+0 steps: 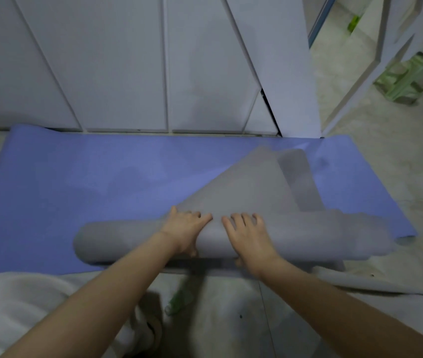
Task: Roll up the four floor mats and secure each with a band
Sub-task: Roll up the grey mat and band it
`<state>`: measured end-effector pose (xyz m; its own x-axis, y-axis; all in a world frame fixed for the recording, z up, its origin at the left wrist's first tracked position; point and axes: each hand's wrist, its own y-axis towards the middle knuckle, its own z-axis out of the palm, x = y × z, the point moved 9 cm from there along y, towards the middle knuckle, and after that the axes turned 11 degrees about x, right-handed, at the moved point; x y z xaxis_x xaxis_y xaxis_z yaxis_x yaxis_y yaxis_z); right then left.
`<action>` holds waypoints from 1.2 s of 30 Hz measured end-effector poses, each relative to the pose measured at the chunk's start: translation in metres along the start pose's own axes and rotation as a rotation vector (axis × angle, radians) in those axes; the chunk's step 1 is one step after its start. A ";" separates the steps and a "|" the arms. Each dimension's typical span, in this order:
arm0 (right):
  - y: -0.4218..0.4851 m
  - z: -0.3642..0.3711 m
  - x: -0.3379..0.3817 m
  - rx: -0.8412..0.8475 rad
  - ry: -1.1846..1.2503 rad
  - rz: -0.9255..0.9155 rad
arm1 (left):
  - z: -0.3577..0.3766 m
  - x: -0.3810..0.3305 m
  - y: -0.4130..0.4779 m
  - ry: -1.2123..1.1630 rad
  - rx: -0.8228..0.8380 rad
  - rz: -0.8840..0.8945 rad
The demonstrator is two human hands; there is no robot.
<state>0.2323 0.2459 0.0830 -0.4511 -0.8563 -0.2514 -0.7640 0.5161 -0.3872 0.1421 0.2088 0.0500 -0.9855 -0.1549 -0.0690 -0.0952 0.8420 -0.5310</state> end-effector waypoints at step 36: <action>-0.006 0.062 0.010 0.299 0.229 -0.274 | 0.071 0.011 -0.008 -0.218 0.228 0.100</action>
<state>0.2609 0.2357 0.0276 -0.3669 -0.9263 0.0852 -0.7178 0.2237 -0.6593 0.1417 0.1636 -0.0062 -0.9328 -0.2053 -0.2960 0.0582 0.7250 -0.6862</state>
